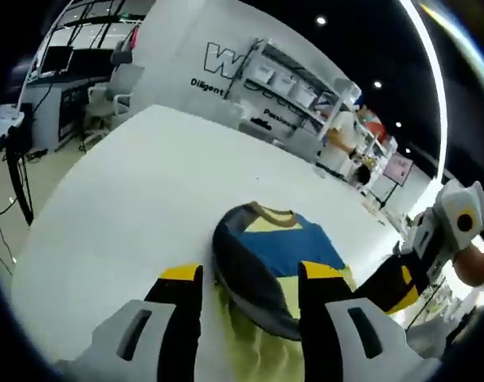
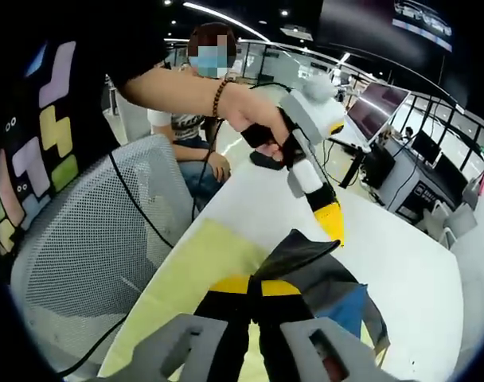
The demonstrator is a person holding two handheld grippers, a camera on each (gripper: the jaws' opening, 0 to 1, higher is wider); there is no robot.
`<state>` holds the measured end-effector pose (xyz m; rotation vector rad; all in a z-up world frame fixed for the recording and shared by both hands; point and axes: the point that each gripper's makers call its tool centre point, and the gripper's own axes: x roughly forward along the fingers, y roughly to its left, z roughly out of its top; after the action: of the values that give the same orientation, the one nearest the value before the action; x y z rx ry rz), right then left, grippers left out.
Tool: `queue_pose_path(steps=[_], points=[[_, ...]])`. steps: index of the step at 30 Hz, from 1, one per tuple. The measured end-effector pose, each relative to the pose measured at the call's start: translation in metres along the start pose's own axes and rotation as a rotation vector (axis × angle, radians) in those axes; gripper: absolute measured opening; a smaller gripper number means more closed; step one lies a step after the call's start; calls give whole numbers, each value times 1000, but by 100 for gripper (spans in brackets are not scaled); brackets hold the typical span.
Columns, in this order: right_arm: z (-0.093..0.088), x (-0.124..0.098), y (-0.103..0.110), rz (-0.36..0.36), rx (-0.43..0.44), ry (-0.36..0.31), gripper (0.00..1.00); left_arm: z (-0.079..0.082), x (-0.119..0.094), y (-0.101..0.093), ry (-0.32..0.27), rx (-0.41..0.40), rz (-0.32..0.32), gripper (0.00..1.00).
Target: Fold the garment on the visible template until the final outline fits inside the template.
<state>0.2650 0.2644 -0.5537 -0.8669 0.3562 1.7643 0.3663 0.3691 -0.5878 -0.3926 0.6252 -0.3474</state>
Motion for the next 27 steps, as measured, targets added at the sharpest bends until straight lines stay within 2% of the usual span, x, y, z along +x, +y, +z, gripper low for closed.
queue_pose_path(steps=[1,2,4,5,6,9,12,14,16,17,20,22,23,27], points=[[0,0,0,0,-1,0,0,1,4,1,0,68,-15,43],[0,0,0,0,-1,0,0,2,6,1,-6,90,-20,42],[1,0,0,-3,-1,-3,0,-1,13,3,14,57,-25,41],[1,-1,0,-5,-2,-3,0,-7,16,1,52,4,-46,40],[1,-1,0,-7,-5,-3,0,-10,18,1,76,-10,-49,39],[2,-2,0,-8,-7,-3,0,-13,29,6,115,24,-49,38],[2,-2,0,-12,-6,-2,0,-18,39,9,146,19,-67,36],[2,-2,1,-22,-12,4,0,-26,42,15,190,-1,-44,32],[4,-3,2,-20,-17,0,0,-26,46,14,191,-18,-59,26],[6,-3,3,-20,-19,-4,0,-29,48,14,209,-37,-56,24],[7,-3,1,-28,-21,-6,0,-32,53,16,220,-10,-51,18],[7,-3,0,-31,-16,-9,0,-34,55,17,225,-6,-56,4],[6,-3,-1,-37,-13,-9,0,-35,56,17,228,-30,-62,0],[5,-5,-3,-48,-1,-15,0,-30,53,24,229,-28,-50,0]])
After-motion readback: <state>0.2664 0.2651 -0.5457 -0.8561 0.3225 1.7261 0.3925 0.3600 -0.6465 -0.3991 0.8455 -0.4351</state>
